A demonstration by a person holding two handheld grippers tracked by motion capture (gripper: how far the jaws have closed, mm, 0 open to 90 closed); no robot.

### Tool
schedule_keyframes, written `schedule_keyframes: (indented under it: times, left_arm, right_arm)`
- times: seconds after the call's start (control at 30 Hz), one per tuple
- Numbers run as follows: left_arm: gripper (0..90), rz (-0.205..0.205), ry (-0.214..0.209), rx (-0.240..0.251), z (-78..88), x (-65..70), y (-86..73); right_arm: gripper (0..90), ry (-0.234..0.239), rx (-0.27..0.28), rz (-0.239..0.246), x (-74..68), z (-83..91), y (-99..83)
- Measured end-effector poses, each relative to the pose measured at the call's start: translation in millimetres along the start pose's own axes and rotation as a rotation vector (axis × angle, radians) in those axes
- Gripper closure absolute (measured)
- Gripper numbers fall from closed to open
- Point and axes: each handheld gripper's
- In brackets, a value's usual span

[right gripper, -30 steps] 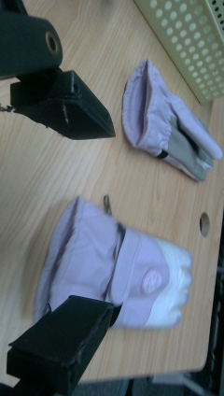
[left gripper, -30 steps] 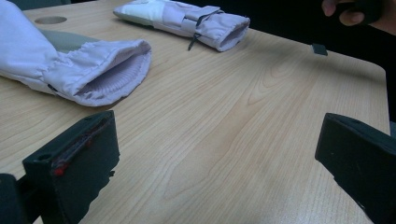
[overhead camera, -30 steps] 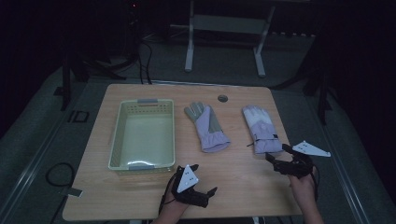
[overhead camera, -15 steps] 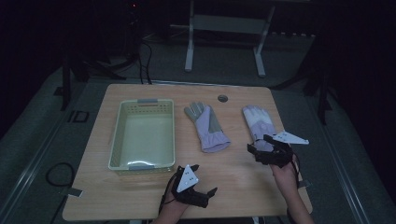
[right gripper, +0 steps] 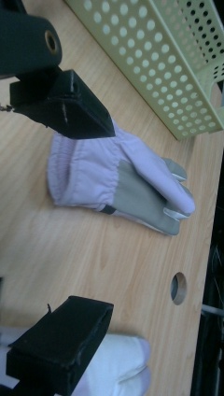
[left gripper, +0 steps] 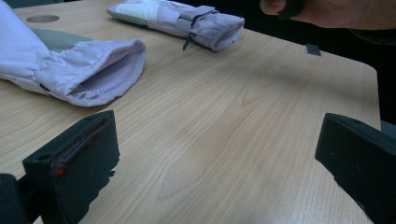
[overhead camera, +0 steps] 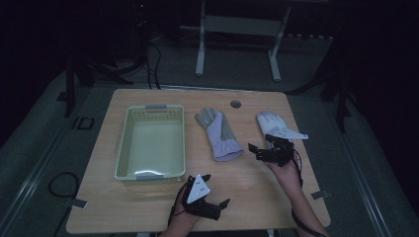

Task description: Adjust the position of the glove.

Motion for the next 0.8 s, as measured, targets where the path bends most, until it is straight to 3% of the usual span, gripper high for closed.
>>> schedule_keyframes:
  times: [0.33, 0.4, 0.43, 0.5, 0.53, 0.7, 0.8]
  left_arm:
    - [0.0, -0.002, -0.01, 0.002, 0.0, 0.1, 0.0]
    - [0.0, -0.001, -0.012, 0.003, 0.1, 0.0, -0.1]
    - [0.0, -0.001, -0.013, 0.003, 0.1, 0.0, -0.1]
    - [0.0, 0.0, -0.016, 0.004, 0.1, 0.1, -0.1]
    - [0.0, 0.0, -0.017, 0.004, 0.1, 0.1, -0.1]
    - [0.0, -0.002, -0.021, 0.004, 0.2, 0.1, -0.1]
    - [0.0, -0.004, -0.024, 0.004, 0.3, 0.2, -0.1]
  right_arm:
    - [16.0, -0.02, -0.033, 0.056, -20.5, -33.6, 16.5]
    - [13.7, 0.0, -0.038, 0.048, -22.5, -39.8, 21.0]
    - [15.2, -0.028, -0.03, 0.064, -25.9, -45.1, 24.7]
    - [20.6, -0.031, -0.041, 0.071, -27.1, -47.5, 26.3]
    - [20.4, 0.009, -0.067, 0.046, -26.4, -53.9, 30.8]
    - [20.5, 0.032, -0.076, 0.055, -28.3, -65.7, 35.4]
    - [27.6, 0.044, -0.078, 0.058, -28.2, -74.8, 36.6]
Point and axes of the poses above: each handheld gripper's, and its own axes: z roughly backward along the jaws, y roughly out of its top, x roughly to its right, and after that the axes turned 4 degrees about -z, right-handed
